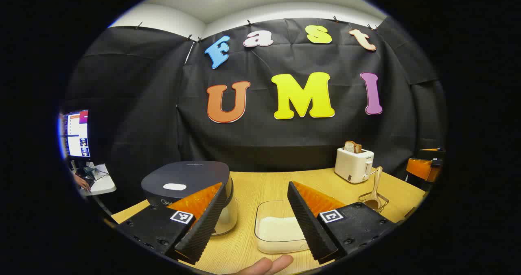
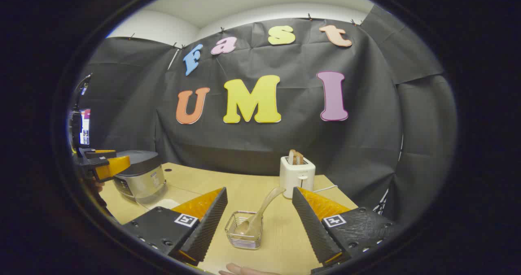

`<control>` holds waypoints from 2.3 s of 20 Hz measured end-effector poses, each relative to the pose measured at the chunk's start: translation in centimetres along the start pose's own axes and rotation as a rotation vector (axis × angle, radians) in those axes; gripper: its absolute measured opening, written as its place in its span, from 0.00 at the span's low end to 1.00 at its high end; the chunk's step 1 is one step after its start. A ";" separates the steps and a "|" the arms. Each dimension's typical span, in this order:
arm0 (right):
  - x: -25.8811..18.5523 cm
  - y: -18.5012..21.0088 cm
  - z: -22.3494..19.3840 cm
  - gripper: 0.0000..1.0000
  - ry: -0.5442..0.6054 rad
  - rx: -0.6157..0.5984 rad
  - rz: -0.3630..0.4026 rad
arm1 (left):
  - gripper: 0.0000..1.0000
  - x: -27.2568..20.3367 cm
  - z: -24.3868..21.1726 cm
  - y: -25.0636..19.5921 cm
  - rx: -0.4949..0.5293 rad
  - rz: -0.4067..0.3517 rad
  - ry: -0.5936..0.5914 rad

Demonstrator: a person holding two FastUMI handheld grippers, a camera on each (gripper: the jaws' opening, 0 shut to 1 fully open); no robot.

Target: Close the left gripper, press the button to open the rice cooker; take a wooden spoon from the chopstick holder with the right hand, scoop a spoonful of rice and pour it into the rice cooker, then put the wooden spoon back into the chopstick holder.

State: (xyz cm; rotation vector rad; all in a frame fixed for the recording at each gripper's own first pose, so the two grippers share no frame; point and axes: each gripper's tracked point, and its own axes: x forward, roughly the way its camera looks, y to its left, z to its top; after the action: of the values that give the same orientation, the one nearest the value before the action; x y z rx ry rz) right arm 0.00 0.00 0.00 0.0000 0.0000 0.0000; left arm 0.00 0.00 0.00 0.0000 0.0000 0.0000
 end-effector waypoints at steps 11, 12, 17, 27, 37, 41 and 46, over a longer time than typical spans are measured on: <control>0.4 0.0 -0.3 0.96 0.008 0.008 0.003 | 0.96 0.3 -0.2 0.7 -0.003 0.010 0.006; 0.4 0.1 -0.3 0.96 0.008 0.007 0.003 | 0.96 0.3 -0.2 0.9 -0.003 0.013 0.006; 0.5 0.3 0.0 0.96 -0.006 0.002 0.013 | 0.96 0.5 0.1 1.3 -0.004 0.014 0.003; 1.6 -0.1 -1.9 0.96 0.037 0.052 0.024 | 0.65 1.6 2.2 4.6 0.000 0.030 0.011; 1.5 -0.8 -3.2 0.94 0.063 0.066 0.027 | 0.02 4.9 3.7 12.6 -0.023 0.126 0.156; 1.8 -1.0 -4.0 0.95 0.075 0.063 0.033 | 0.03 5.6 2.1 14.4 -0.077 0.119 0.233; 2.7 -0.4 -5.2 0.94 0.114 0.092 0.051 | 0.03 5.7 -1.1 15.0 -0.109 0.090 0.322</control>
State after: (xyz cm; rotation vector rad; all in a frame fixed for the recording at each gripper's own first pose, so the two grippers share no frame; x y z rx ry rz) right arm 2.71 -0.38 -5.22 0.0923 0.1140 0.0514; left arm 5.67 15.01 -1.12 -0.1093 0.3219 0.0896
